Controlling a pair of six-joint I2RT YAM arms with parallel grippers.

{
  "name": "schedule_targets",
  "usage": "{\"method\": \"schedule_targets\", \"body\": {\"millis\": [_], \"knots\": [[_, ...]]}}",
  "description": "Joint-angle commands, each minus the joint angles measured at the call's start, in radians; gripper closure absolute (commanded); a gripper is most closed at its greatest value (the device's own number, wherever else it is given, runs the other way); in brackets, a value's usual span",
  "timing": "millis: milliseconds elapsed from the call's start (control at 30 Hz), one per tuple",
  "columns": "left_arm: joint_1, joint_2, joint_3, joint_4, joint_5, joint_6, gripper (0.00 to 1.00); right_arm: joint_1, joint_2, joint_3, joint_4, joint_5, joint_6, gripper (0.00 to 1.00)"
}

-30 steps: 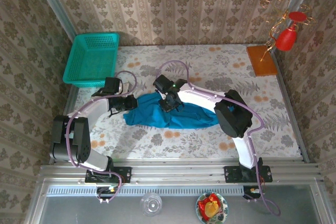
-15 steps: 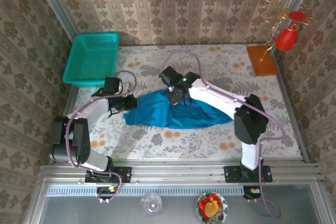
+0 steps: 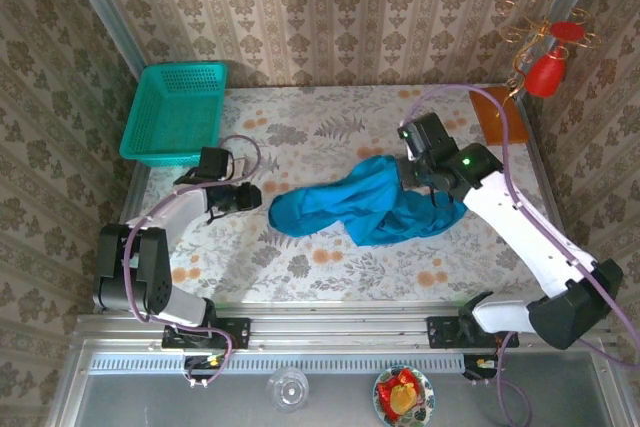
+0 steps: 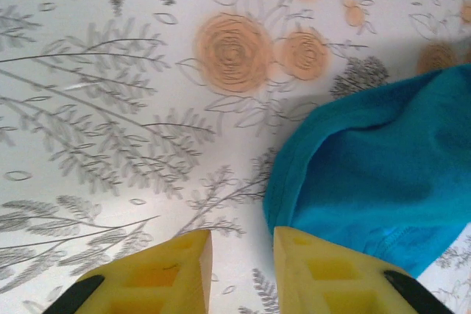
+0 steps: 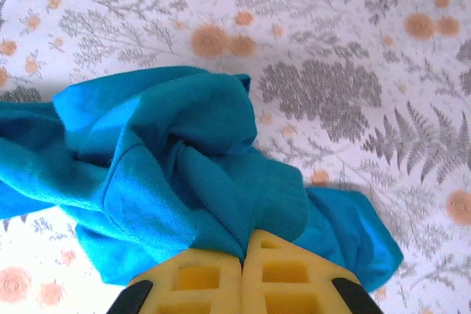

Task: Fold the inside-out t-shirt
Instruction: Turn the T-shirt inside out at the center of the table.

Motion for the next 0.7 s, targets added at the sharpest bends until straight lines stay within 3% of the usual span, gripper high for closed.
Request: {"method": "schedule_targets", "body": {"millis": [0, 133, 300, 467, 667], "knots": [[-0.056, -0.050, 0.034, 0.019, 0.048, 0.034, 0.68, -0.001, -0.005, -0.108, -0.084, -0.082, 0.065, 1.00], [-0.123, -0.029, 0.087, 0.026, 0.087, 0.054, 0.61, -0.040, -0.025, -0.274, -0.100, -0.076, 0.236, 1.00], [-0.208, 0.097, 0.202, -0.041, 0.064, 0.128, 0.53, -0.105, -0.108, -0.443, 0.007, -0.121, 0.379, 1.00], [-0.286, 0.247, 0.317, -0.108, 0.150, 0.236, 0.44, -0.189, -0.151, -0.534, 0.082, -0.115, 0.438, 1.00], [-0.379, 0.338, 0.401, -0.144, 0.245, 0.336, 0.43, -0.283, -0.187, -0.577, 0.149, -0.099, 0.448, 1.00]]}}
